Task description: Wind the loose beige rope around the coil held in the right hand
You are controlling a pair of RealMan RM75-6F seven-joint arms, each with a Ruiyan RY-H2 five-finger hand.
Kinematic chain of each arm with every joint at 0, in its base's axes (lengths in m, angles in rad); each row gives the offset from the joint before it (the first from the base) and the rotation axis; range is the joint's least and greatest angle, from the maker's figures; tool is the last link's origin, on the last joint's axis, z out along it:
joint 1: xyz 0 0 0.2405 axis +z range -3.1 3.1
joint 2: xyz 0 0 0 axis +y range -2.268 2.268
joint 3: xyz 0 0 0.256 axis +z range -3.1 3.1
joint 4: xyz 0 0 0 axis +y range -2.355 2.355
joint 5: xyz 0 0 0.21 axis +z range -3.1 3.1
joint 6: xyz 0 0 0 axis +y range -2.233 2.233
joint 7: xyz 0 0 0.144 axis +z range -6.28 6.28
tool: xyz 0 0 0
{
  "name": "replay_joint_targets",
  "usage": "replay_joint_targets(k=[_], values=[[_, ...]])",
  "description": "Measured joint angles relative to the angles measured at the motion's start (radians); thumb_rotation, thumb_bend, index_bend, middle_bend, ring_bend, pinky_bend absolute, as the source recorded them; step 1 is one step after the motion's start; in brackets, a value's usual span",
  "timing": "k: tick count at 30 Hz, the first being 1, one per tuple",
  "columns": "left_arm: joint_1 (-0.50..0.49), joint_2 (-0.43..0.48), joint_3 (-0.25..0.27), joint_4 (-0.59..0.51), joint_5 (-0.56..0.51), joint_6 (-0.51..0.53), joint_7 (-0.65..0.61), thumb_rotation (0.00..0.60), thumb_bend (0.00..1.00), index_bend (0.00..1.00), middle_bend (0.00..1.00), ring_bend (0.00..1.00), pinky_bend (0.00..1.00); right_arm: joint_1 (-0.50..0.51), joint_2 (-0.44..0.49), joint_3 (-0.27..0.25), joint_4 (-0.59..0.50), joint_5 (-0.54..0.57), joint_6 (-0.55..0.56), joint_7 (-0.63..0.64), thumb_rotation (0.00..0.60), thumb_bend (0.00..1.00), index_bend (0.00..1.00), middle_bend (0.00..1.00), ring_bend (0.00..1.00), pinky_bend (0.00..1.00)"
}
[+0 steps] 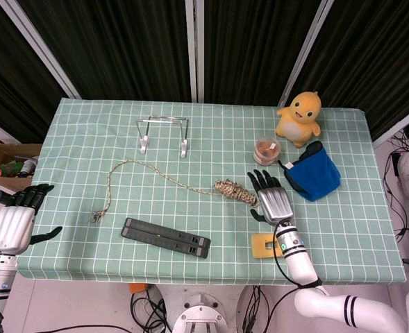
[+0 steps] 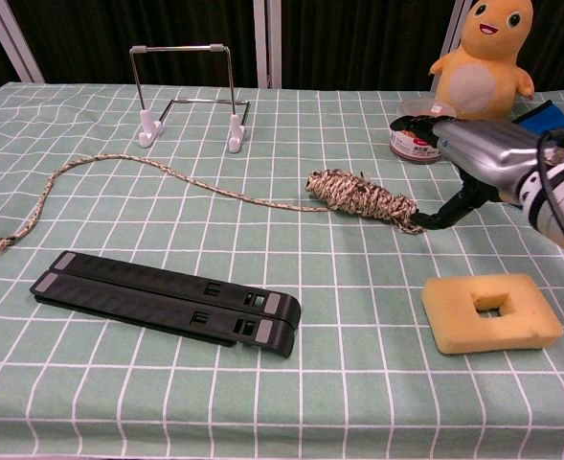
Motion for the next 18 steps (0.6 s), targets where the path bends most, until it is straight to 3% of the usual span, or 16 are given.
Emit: replay_joint_targets(k=[7, 12, 18], values=[[-0.009, 0.001, -0.002, 0.000, -0.006, -0.014, 0.011, 0.531, 0.11, 0.18, 0.18, 0.17, 0.23, 0.054, -0.081, 0.016, 0.089, 0.063, -0.002, -0.018, 0.600, 0.24, 0.05, 0.12, 0.01, 0.21], [-0.016, 0.003, -0.003, 0.000, -0.007, -0.022, 0.013, 0.531, 0.11, 0.18, 0.18, 0.17, 0.23, 0.075, -0.136, 0.017, 0.147, 0.080, 0.030, -0.017, 0.600, 0.26, 0.20, 0.19, 0.08, 0.26], [-0.023, 0.006, -0.002, 0.004, 0.003, -0.030, -0.019, 0.526, 0.14, 0.19, 0.18, 0.17, 0.24, 0.095, -0.164, 0.017, 0.183, 0.098, 0.040, -0.016, 0.600, 0.29, 0.27, 0.23, 0.13, 0.27]])
